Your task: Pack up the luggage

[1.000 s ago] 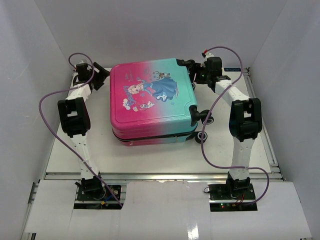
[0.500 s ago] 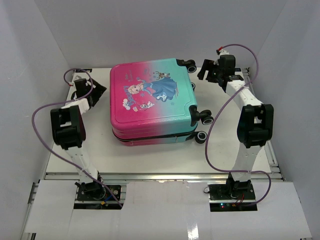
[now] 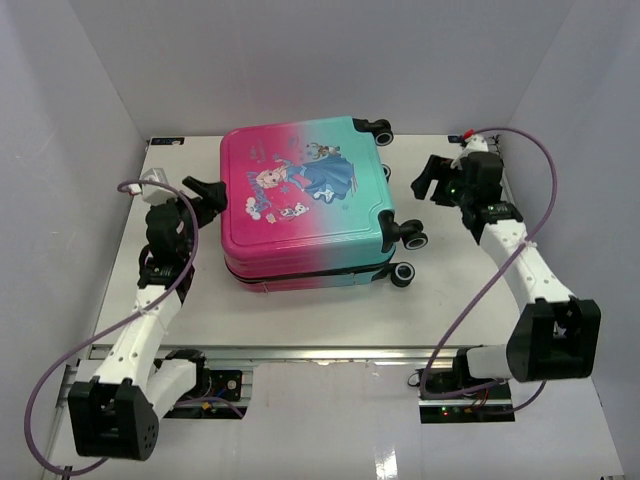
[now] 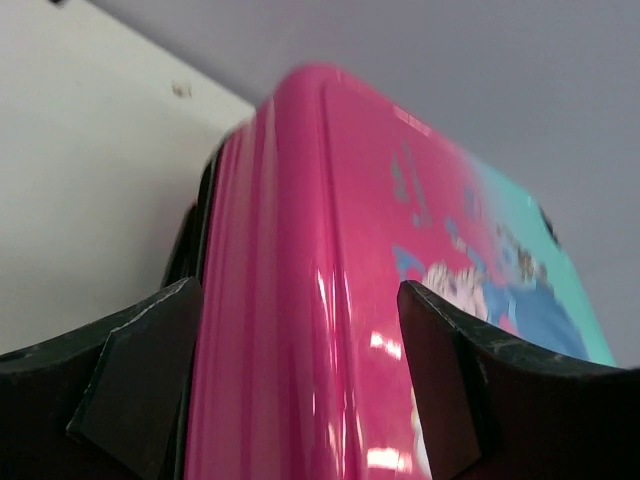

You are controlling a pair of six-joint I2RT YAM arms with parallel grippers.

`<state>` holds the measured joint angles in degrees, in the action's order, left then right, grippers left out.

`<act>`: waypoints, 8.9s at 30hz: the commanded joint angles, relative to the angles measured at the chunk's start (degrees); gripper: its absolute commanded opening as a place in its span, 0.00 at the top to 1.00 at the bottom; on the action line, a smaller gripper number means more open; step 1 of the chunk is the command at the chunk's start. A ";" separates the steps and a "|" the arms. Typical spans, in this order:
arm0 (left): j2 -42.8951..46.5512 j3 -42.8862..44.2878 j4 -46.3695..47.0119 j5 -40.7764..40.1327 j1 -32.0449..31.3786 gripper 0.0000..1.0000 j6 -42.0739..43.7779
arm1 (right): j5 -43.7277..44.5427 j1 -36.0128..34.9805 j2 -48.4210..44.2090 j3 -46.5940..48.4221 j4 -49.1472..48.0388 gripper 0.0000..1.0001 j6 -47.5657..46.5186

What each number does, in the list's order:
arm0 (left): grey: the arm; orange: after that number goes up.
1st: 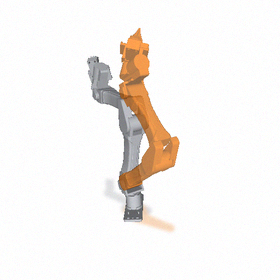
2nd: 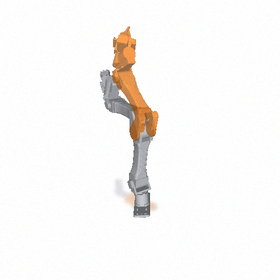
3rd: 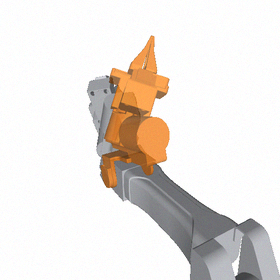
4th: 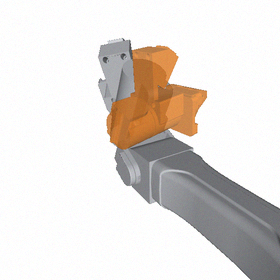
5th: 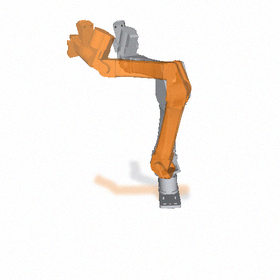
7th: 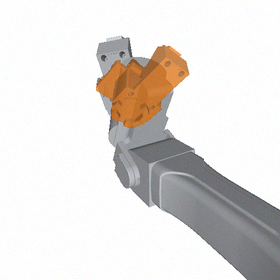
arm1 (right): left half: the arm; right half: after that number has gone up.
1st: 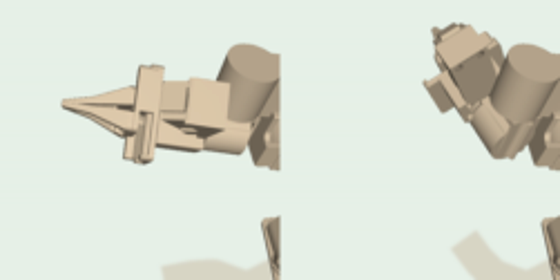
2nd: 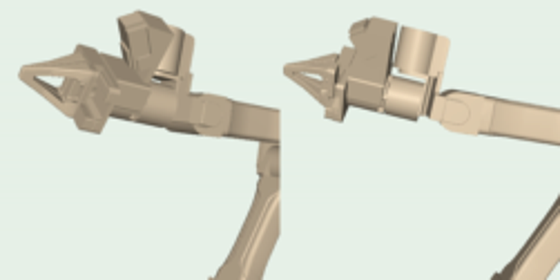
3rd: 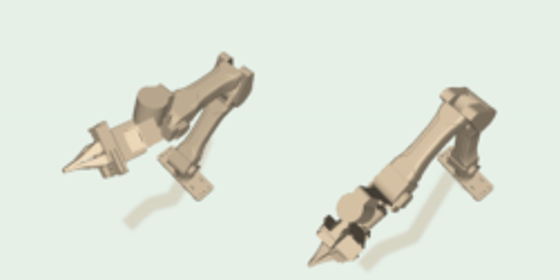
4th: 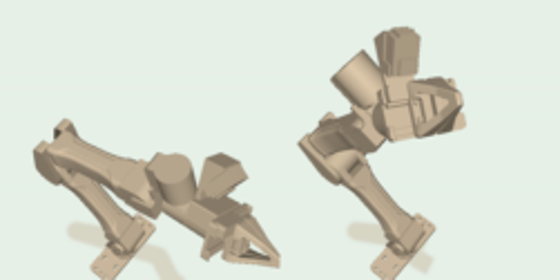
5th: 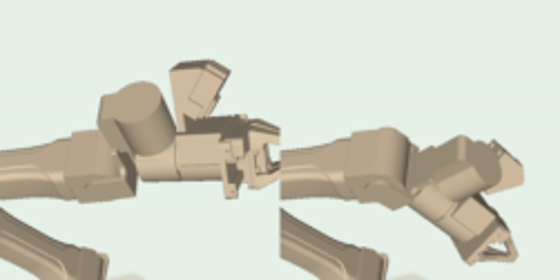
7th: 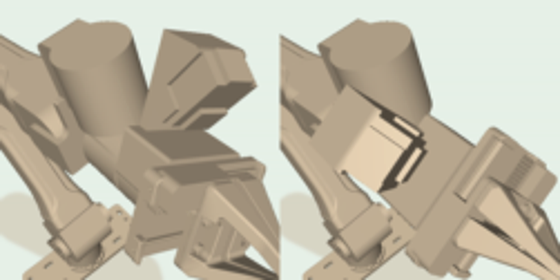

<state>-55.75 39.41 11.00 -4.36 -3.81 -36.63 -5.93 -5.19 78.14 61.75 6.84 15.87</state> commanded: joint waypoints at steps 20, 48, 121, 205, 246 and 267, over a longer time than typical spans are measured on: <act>8.63 11.66 -30.57 3.53 -16.52 0.14 9.26 | 28.53 -29.56 -37.61 -21.43 8.45 0.16 6.42; 2.55 18.36 -32.04 -7.65 -35.90 0.18 11.86 | 24.95 -47.53 -37.58 -31.93 -2.77 0.26 8.20; 7.62 2.01 -17.50 -7.59 -37.24 0.14 11.23 | 56.00 -63.82 -10.02 -36.63 -35.29 0.57 4.82; 12.33 0.84 -17.77 -8.41 -38.99 0.14 11.26 | 53.95 -60.47 -10.54 -30.54 -27.58 0.58 3.70; 12.01 0.65 -20.03 -16.04 -39.70 0.14 9.84 | 58.02 -59.24 -19.95 -37.36 -29.08 0.92 -1.75; 10.58 6.53 -30.81 -25.06 -39.77 0.10 9.12 | 52.47 -55.01 -23.21 -39.56 -28.27 0.92 1.70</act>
<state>-44.74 42.24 -10.45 -27.70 -43.46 -27.80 41.87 -61.18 56.28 20.78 -16.29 17.15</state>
